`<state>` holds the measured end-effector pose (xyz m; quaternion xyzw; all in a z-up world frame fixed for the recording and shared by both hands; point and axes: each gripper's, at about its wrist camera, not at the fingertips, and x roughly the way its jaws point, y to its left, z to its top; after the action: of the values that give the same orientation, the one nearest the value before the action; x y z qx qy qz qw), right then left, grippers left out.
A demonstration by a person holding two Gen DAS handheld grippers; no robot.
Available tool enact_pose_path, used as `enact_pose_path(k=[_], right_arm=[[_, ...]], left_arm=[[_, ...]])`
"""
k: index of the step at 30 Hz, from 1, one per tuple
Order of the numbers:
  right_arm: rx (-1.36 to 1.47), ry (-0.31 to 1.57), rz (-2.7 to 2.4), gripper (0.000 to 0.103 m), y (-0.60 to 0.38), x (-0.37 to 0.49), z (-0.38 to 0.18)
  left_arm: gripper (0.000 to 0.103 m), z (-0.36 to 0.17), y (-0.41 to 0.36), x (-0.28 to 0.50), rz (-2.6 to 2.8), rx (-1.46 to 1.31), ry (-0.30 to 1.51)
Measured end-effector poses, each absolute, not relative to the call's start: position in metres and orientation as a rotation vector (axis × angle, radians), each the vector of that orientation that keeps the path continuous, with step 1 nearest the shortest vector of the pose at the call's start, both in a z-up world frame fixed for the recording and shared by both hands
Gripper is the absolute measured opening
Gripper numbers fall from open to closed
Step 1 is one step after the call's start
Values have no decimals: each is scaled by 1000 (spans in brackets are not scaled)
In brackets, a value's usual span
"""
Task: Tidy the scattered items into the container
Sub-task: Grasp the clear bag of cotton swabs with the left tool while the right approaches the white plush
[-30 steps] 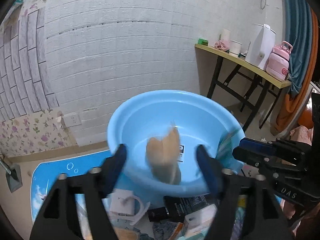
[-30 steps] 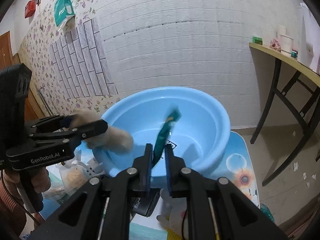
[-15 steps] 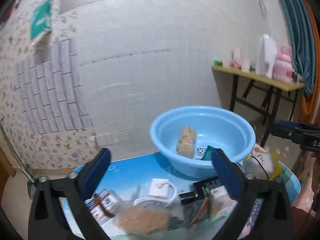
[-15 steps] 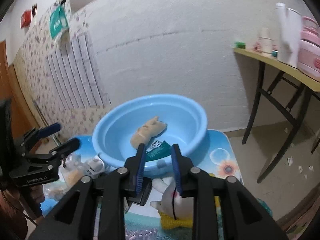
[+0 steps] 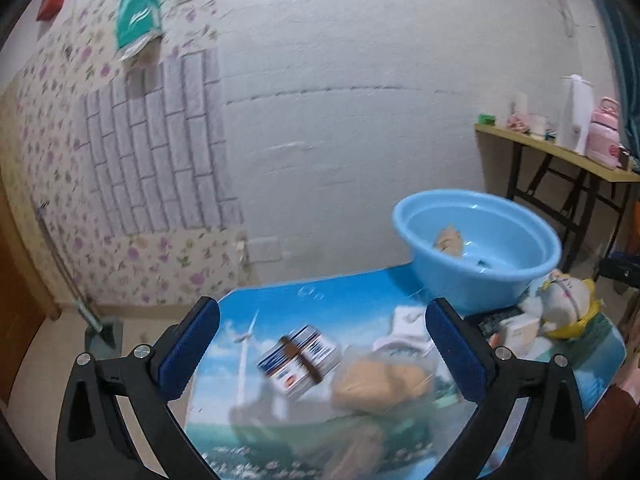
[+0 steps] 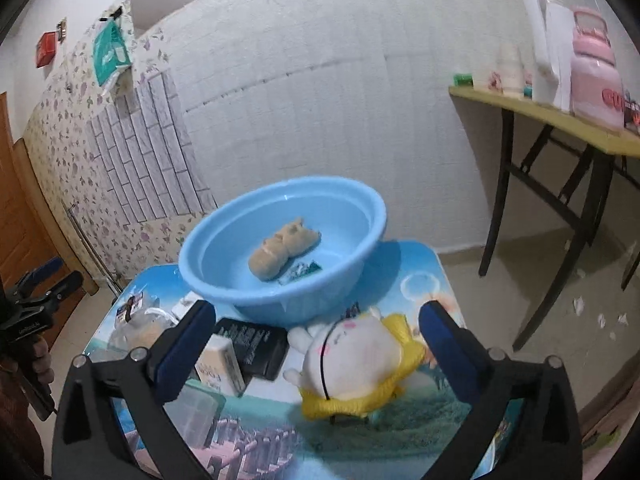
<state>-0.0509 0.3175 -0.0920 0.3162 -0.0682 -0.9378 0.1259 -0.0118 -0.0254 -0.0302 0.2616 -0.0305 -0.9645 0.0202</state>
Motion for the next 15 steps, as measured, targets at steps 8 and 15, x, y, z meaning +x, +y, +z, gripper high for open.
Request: enact_pose_path(k=[8,15], right_arm=[[980,-72,-2732,103,301,-44,-115],[1031,-78,-2739,103,310,-46,-120]], left_arm=[[103,-76,-39,-1,-2903,993,-114],[103,-106,-40,4,-2902,1118,-70]])
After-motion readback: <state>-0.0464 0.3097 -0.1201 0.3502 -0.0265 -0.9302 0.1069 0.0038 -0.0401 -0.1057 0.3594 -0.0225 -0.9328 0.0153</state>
